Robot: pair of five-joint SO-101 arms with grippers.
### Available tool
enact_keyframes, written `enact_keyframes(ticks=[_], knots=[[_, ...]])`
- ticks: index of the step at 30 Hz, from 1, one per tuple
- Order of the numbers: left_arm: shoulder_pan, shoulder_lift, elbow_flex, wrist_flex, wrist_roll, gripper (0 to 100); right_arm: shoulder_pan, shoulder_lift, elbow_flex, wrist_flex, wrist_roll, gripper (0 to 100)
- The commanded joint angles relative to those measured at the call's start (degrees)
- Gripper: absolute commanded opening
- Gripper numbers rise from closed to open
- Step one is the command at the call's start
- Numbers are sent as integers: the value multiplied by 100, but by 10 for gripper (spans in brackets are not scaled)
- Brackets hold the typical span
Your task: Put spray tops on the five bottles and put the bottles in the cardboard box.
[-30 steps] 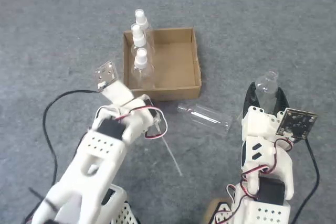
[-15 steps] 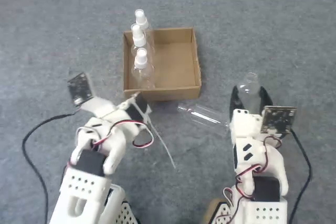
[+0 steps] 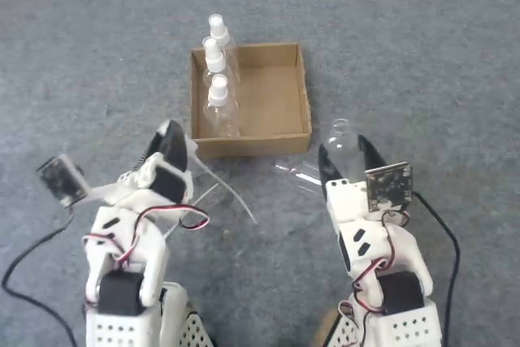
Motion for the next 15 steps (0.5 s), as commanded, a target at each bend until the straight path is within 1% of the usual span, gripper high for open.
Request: enact_keyframes(ticks=[1,5,7,11,15], knots=[[-237,-703,4,35,18,13,-321,-92,26,-154,167,9],[-519,-615,-75,18,466,13,-866,-92,211,-180,695,9],[-642,-615,-136,18,589,13,-1130,-92,281,-180,835,9],[-844,-615,-207,18,765,13,-1411,-92,290,-145,905,9],[-1099,-615,-198,-325,844,13,-1516,-92,378,-189,914,9]])
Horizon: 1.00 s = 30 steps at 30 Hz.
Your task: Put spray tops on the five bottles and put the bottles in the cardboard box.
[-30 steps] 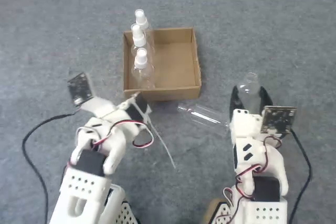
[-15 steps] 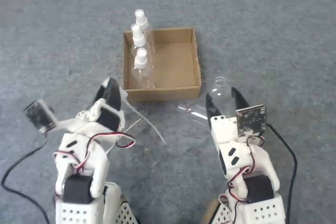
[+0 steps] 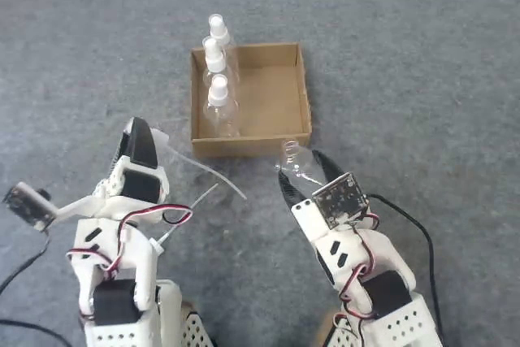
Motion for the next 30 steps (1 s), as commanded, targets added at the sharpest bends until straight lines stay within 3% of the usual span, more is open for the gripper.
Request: enact_keyframes(ticks=[1,11,20,30], knots=[[-290,-97,-277,-422,123,13,-189,-101,26,-171,123,9],[-659,-97,-303,-510,519,13,-936,-101,281,-163,818,9],[-888,-97,-303,-721,958,13,-1156,-101,281,-127,844,9],[-853,-97,-295,-914,941,13,-1270,-66,281,-119,1204,9]])
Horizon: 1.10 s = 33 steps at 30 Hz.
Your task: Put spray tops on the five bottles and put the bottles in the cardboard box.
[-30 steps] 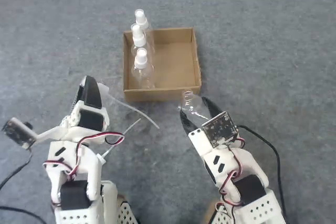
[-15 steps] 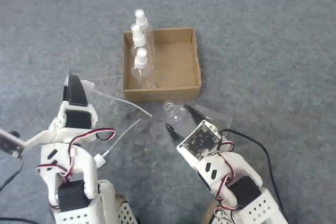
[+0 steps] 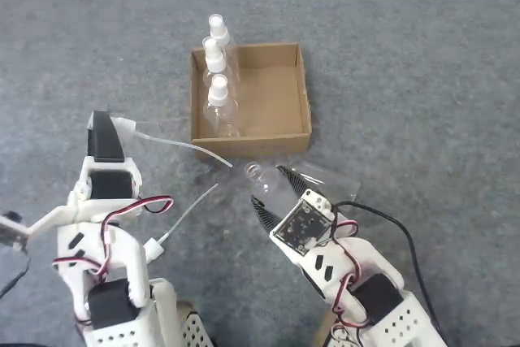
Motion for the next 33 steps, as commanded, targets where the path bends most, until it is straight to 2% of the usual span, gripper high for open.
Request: enact_keyframes(ticks=[1,6,10,27,33], knots=[[18,-97,-295,-202,35,13,-145,-66,114,-92,149,9],[132,-97,-277,-193,9,13,-145,-66,114,-92,149,9],[431,-97,-268,-185,-281,13,-154,-66,114,-92,149,9],[492,-97,-198,-211,-281,13,-154,-84,123,-92,149,9],[765,-97,-180,-202,-299,13,-154,-84,123,-92,149,9]])
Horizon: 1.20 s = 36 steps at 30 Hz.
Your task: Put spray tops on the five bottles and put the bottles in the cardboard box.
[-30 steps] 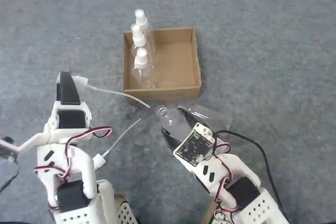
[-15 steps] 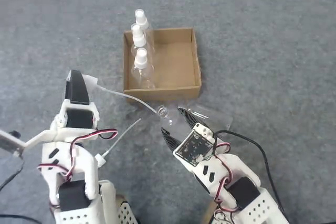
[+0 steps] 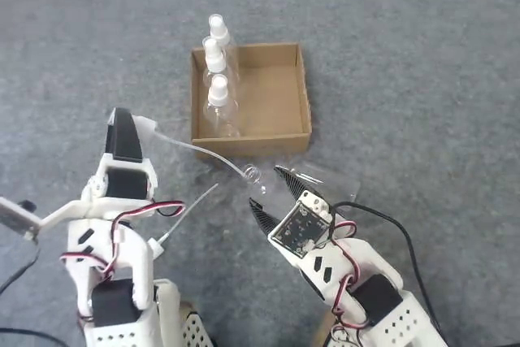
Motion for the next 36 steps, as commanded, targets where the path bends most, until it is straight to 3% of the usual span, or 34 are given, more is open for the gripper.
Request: enact_keyframes(ticks=[1,23,36], knots=[[132,-97,-180,-202,-70,13,-48,-84,123,-92,97,9],[-79,-88,295,-809,-316,13,-277,-92,123,57,97,9],[-70,-88,312,-580,-334,13,-251,-92,123,22,97,9]])
